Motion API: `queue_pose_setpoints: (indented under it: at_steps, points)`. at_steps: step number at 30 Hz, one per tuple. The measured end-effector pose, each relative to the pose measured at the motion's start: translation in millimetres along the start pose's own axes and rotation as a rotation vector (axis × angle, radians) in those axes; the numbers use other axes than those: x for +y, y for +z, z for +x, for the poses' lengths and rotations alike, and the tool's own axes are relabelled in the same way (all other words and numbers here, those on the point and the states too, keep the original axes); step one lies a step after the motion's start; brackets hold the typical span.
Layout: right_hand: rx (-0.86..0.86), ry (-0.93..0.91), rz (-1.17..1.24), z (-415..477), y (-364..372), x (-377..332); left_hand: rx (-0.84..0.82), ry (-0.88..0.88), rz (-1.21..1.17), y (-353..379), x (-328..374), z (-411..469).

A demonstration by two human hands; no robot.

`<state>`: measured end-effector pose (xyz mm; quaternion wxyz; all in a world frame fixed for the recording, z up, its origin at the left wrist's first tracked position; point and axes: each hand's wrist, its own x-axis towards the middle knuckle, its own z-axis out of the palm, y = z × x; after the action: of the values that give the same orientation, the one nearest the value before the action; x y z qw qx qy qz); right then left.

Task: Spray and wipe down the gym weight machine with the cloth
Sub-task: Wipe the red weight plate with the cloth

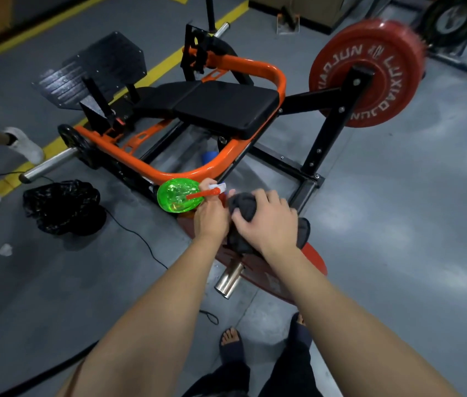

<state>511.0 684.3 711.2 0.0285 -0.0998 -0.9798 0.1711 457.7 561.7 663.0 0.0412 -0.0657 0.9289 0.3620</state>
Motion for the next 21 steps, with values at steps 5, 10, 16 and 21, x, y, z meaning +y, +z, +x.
queue_pose_setpoints:
  at_steps: [5, 10, 16, 21]
  points:
    - [0.002, 0.037, 0.021, 16.8, 4.0, -13.7, 0.000, -0.136, -0.132, -5.2, 4.2, -5.9]
    - [0.224, -0.279, 0.248, -36.3, 6.2, 40.0, 0.003, -0.046, 0.031, -2.4, 2.8, -0.7]
    - [0.321, -0.036, 0.232, -74.0, 12.8, 85.0, 0.026, -0.006, 0.064, -4.2, 5.5, -5.6]
    - [0.234, 0.049, 0.002, -28.7, 9.1, 18.5, 0.041, -0.016, 0.026, -2.6, 8.7, -6.0]
